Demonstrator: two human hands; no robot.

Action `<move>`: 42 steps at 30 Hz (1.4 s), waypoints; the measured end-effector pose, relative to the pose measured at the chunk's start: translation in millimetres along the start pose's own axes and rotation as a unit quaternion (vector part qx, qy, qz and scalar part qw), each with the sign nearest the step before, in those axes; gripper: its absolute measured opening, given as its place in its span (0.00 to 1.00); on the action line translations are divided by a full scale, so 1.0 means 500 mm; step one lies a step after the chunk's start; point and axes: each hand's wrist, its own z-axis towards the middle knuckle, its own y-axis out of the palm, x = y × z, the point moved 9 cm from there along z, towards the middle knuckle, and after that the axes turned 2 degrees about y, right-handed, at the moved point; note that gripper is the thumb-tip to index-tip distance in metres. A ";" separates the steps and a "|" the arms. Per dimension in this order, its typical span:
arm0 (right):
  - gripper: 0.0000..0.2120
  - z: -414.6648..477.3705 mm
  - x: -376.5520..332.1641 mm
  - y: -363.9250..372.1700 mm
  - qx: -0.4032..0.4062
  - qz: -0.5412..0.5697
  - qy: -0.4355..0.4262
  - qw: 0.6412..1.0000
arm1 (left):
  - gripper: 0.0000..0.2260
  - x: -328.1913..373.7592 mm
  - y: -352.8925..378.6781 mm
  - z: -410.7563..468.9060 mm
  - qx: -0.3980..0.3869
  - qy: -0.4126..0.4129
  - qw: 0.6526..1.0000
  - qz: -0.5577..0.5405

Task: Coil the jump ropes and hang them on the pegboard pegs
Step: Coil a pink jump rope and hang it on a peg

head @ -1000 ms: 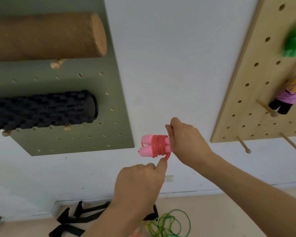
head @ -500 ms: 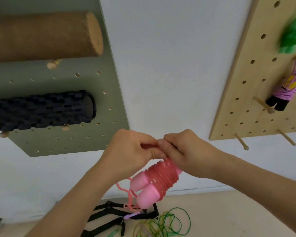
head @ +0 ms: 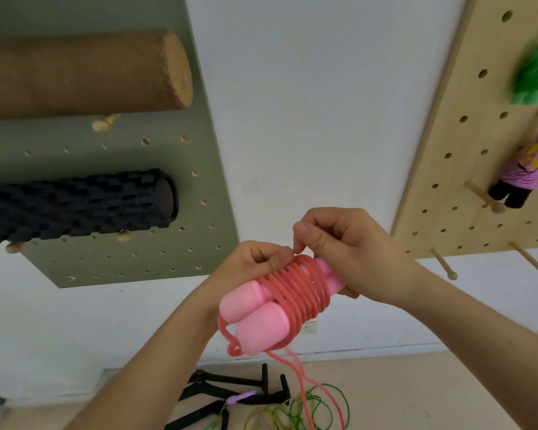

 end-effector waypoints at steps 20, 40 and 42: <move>0.13 -0.028 0.078 -0.042 0.243 0.049 0.063 0.967 | 0.15 -0.109 0.006 0.000 0.271 0.047 0.955 -0.109; 0.05 -0.197 0.232 -0.316 0.281 -0.384 0.119 0.872 | 0.14 -0.101 0.367 0.101 -0.016 0.034 0.916 0.399; 0.04 -0.218 0.261 -0.341 0.229 -0.405 0.159 0.871 | 0.16 -0.094 0.406 0.110 -0.062 0.024 0.935 0.348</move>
